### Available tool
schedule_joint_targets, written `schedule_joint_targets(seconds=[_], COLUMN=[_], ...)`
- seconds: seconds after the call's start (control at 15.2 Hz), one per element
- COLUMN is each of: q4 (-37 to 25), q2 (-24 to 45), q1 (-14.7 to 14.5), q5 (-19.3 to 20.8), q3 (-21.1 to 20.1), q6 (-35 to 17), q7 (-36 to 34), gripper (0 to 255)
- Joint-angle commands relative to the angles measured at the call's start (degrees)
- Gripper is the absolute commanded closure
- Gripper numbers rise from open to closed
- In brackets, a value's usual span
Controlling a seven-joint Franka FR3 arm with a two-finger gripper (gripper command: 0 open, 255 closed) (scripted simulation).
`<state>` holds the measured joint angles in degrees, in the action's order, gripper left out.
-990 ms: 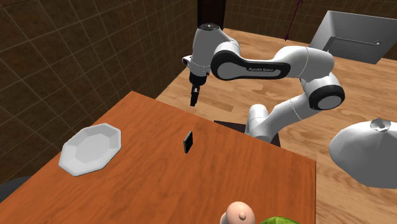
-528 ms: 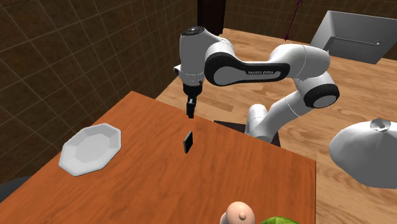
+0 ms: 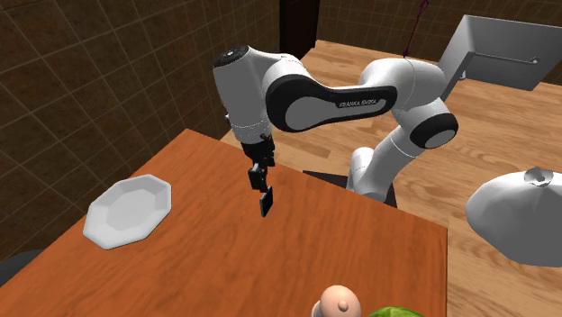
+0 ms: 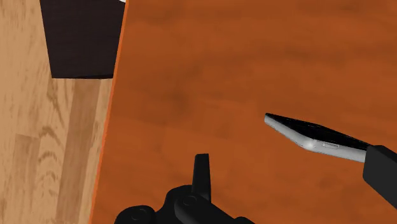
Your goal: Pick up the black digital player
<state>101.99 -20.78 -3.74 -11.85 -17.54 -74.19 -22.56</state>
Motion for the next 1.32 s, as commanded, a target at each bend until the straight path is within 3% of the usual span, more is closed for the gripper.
schedule_joint_targets(seconds=[0.0,0.13,0.73,0.79,1.25], q4=[-4.8,-8.6,-0.2,-0.4,-0.4], q2=[4.3,7.7,5.3,5.4,5.3], q1=[-0.4,-0.9,-1.0,-1.1,-1.1], q5=[-1.1,-1.8,-2.2,-2.1,-2.2], q3=[-2.1,-3.6,-3.5,-3.6,-3.6], q6=[2.7,4.5,-1.3,-1.3,-1.3], q7=[-4.3,-7.6,-6.0,-6.1,-6.2], gripper=[0,0,0,255,255])
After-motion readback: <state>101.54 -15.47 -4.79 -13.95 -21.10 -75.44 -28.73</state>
